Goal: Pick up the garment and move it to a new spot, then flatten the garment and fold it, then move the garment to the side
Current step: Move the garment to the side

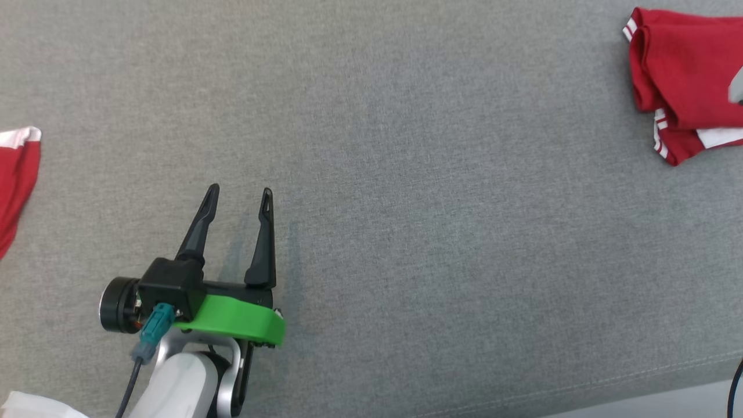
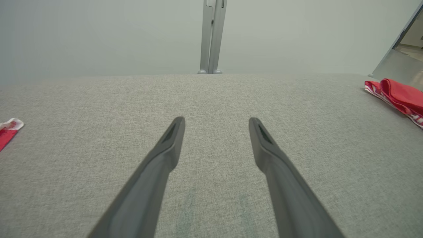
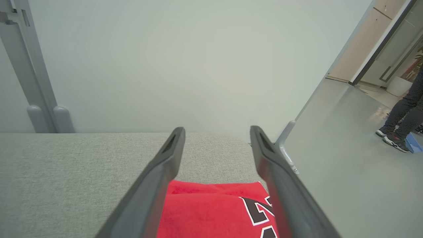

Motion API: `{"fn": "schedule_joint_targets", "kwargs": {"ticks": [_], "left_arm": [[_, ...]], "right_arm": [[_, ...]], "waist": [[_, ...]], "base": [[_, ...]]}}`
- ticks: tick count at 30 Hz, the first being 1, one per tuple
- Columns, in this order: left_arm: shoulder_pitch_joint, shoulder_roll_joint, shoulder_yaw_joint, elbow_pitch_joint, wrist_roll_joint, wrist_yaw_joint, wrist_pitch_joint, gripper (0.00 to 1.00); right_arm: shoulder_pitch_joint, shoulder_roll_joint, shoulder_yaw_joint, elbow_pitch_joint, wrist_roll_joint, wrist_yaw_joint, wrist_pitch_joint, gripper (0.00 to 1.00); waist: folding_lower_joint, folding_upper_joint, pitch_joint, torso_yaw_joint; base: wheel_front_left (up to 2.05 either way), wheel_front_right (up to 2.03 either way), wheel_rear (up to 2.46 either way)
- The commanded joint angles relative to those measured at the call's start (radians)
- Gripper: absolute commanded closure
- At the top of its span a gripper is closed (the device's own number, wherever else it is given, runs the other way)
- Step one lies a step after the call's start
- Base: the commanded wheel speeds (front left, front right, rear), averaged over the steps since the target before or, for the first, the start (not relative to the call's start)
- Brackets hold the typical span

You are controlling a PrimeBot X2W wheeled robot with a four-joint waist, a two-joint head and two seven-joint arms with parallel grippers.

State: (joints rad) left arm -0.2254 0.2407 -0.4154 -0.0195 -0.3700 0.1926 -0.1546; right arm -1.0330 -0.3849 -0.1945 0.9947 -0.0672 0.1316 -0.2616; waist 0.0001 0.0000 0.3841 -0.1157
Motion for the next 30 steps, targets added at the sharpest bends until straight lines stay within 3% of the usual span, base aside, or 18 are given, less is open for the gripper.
{"fn": "schedule_joint_targets", "kwargs": {"ticks": [1, 6, 18, 25, 30], "left_arm": [[-0.001, -0.001, 0.006, 0.02, -0.006, -0.009, -0.013, 0.0], [-0.022, -0.029, 0.006, 0.08, -0.03, -0.018, -0.049, 0.0], [0.018, -0.11, 0.039, 0.273, -0.077, -0.023, -0.103, 0.0], [0.069, -0.127, 0.056, 0.327, -0.086, -0.03, -0.112, 0.0], [0.122, -0.128, 0.101, 0.326, -0.082, -0.018, -0.111, 0.0]], "right_arm": [[0.03, 0.005, 0.014, -0.015, 0.016, -0.002, -0.004, 0.0], [0.113, 0.049, 0.072, -0.077, 0.068, -0.002, -0.004, 0.0], [0.414, 0.23, 0.235, -0.299, 0.175, -0.002, 0.006, 0.0], [0.615, 0.283, 0.238, -0.465, 0.19, -0.002, 0.027, 0.0], [0.76, 0.317, 0.218, -0.574, 0.13, -0.002, 0.027, 0.0]], "waist": [[-0.0001, 0.0, -0.062, 0.016], [-0.0001, 0.0, -0.156, 0.047], [-0.0001, 0.0, -0.374, 0.096], [-0.0001, 0.0, -0.414, 0.119], [-0.0001, 0.0, -0.419, 0.122]], "base": [[0.0, 0.0, 0.0], [0.0, 0.0, 0.0], [0.0, 0.0, 0.0], [0.0, 0.0, 0.0], [0.0, 0.0, 0.0]]}}
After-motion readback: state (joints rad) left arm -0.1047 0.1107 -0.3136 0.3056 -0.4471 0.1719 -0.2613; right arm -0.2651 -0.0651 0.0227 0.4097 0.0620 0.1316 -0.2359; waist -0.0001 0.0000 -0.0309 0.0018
